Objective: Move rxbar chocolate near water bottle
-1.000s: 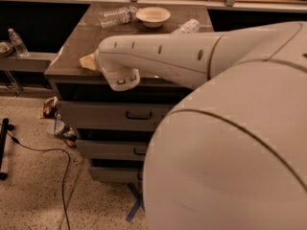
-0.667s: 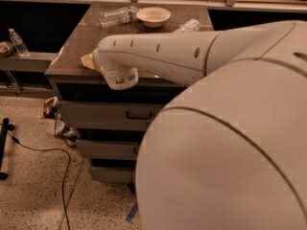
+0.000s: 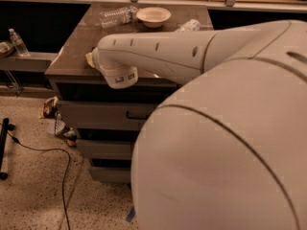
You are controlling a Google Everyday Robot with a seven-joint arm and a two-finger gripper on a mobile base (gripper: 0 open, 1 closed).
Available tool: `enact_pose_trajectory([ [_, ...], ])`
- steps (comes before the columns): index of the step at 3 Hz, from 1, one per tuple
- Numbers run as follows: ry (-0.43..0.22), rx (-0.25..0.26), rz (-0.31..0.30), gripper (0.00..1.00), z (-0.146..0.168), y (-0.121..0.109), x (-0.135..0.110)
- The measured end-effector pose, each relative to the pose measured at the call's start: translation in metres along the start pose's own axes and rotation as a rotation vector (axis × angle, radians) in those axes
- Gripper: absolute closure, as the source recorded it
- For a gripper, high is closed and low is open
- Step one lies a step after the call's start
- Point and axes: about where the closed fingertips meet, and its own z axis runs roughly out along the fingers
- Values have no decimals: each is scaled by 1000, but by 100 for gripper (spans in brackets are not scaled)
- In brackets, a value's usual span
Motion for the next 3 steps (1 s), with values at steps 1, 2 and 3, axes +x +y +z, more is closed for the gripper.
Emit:
enact_pose_trajectory([
  [1,0,0,0,100,0,0,0],
  [2,-83,44,-34,100,9,-32,-40],
  [3,-170,76,-81,100,21,-61,-85],
])
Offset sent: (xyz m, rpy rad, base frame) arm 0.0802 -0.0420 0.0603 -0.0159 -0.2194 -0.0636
